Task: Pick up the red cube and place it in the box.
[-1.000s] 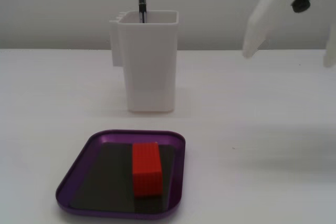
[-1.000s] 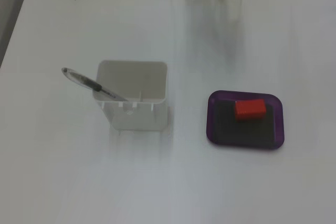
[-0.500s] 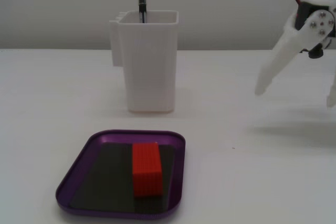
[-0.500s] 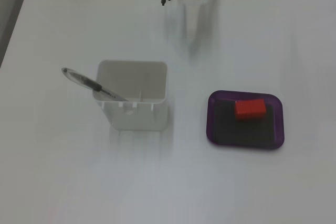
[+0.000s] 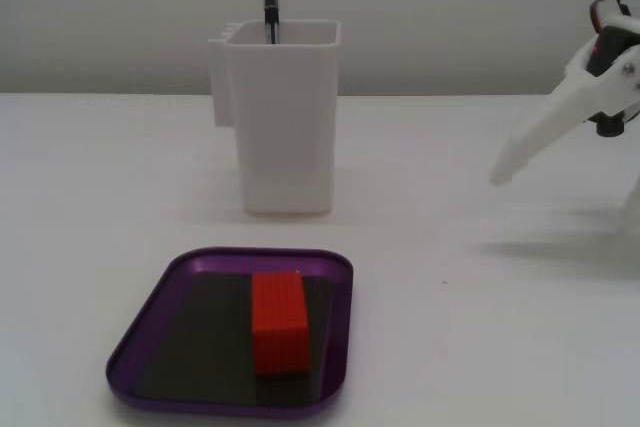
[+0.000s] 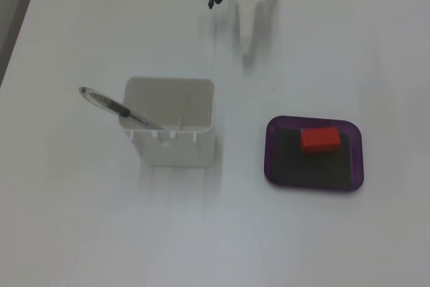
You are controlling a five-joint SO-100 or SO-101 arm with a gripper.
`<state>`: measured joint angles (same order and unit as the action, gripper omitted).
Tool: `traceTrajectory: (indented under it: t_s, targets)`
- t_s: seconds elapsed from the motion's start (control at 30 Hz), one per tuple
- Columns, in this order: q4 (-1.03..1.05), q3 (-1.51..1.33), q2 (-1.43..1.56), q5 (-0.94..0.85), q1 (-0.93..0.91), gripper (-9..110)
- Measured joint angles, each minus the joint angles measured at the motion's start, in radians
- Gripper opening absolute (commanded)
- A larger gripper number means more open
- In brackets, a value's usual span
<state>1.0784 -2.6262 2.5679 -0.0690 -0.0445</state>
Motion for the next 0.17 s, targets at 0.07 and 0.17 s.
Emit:
traceTrajectory:
  t_s: [0.07, 0.17]
  targets:
    - [-0.031, -0.054, 0.08, 0.0, 0.0, 35]
    - [-0.054, -0.14, 0.204, 0.0, 0.0, 35]
